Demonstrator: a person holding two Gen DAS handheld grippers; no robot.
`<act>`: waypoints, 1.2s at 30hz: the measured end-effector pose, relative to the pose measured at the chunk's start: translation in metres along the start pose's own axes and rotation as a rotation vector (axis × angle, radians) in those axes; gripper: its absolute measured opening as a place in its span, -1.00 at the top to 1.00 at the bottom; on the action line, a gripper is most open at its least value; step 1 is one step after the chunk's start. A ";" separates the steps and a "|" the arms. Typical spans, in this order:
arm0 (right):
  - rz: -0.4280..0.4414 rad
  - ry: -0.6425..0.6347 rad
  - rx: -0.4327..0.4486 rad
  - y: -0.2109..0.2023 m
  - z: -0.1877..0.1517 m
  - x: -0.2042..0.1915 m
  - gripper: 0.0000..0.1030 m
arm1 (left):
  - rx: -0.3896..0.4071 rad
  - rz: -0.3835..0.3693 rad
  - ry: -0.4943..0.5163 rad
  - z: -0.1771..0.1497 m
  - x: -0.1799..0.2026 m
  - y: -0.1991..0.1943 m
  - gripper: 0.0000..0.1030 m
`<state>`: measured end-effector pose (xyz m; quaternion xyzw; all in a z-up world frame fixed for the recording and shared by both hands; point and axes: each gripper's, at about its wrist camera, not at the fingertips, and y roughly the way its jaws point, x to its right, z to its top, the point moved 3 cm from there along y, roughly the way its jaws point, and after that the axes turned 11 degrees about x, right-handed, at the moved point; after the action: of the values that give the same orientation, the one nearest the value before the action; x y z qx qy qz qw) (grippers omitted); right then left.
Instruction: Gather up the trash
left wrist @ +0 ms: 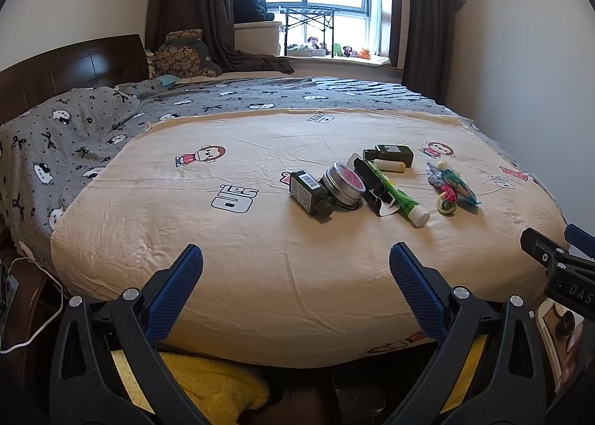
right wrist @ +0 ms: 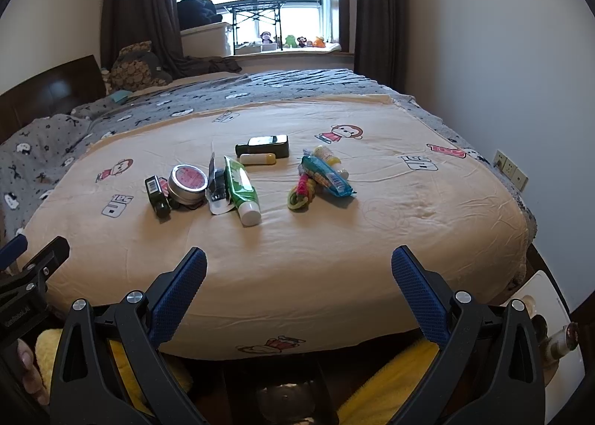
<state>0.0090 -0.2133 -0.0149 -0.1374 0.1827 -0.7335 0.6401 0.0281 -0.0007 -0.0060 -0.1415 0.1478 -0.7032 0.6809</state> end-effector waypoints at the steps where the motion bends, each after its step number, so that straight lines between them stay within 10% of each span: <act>1: 0.001 0.000 0.001 0.000 0.000 0.000 -0.94 | 0.001 -0.001 0.000 0.000 0.000 0.000 -0.84; 36: 0.058 0.059 0.032 0.017 -0.004 0.011 -0.94 | 0.003 0.006 -0.006 -0.007 -0.005 0.019 -0.84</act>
<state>0.0210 -0.2259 -0.0270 -0.1000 0.1937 -0.7214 0.6573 0.0429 0.0034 -0.0195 -0.1420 0.1451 -0.7011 0.6835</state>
